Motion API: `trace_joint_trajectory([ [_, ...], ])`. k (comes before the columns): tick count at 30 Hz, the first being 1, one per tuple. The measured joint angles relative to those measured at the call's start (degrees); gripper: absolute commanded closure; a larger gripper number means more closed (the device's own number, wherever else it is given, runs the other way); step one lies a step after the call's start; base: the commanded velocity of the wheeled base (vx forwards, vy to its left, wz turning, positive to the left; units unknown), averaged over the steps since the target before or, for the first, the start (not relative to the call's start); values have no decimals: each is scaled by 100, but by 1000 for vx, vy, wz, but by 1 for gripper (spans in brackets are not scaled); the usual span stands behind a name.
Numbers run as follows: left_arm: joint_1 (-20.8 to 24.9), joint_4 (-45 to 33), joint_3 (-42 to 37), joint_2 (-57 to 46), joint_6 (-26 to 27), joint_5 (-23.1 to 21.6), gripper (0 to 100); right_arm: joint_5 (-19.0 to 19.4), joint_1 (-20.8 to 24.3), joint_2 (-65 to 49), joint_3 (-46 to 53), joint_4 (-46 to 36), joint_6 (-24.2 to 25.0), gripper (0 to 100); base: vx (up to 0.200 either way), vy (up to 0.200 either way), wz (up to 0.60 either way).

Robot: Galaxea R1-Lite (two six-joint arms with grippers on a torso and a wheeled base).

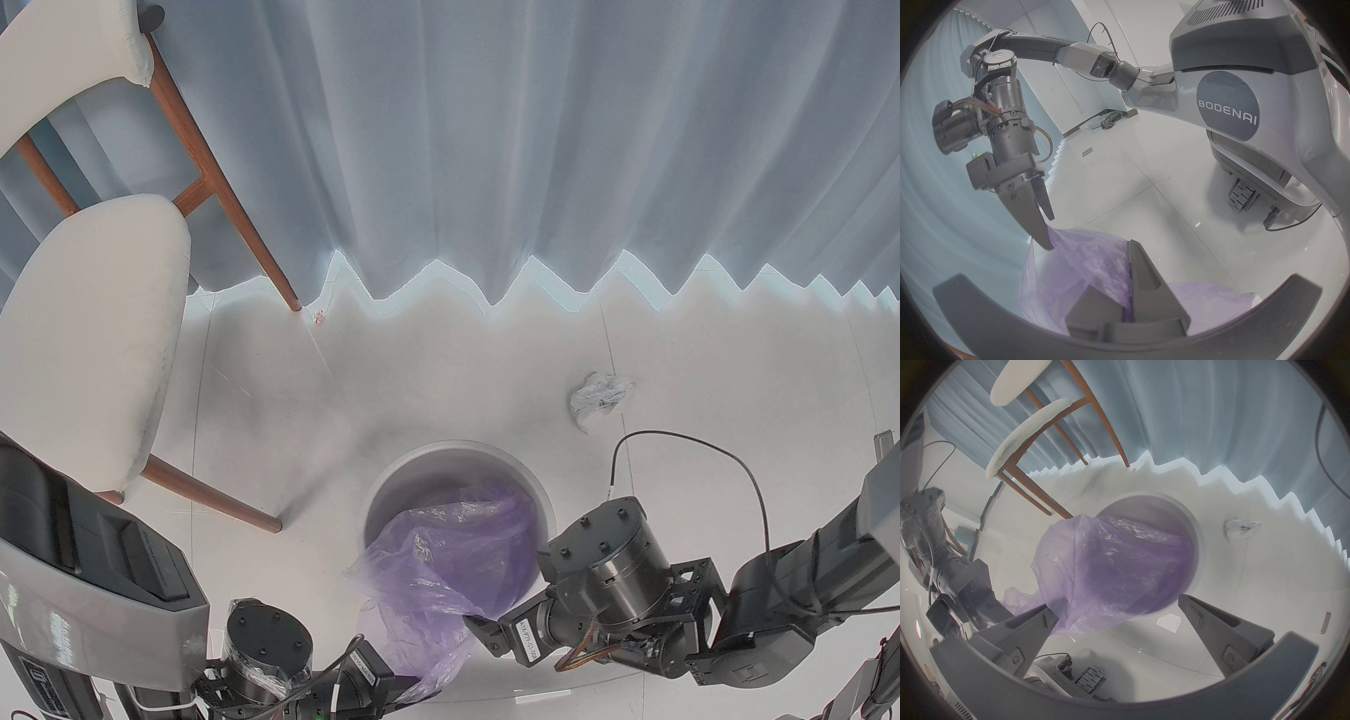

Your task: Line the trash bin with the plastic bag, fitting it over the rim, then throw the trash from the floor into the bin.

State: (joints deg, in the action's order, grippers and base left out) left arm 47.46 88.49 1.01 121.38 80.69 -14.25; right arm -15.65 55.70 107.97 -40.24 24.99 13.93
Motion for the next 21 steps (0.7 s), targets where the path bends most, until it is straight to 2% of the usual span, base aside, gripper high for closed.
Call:
trace_joint_trajectory([
  [11,50,0,0,-11,2,11,100,-5,188,656,-300,642,-39,0,0,0,0],
  [21,96,-2,0,-27,7,18,100,-110,2,722,-661,703,-48,0,0,0,0],
])
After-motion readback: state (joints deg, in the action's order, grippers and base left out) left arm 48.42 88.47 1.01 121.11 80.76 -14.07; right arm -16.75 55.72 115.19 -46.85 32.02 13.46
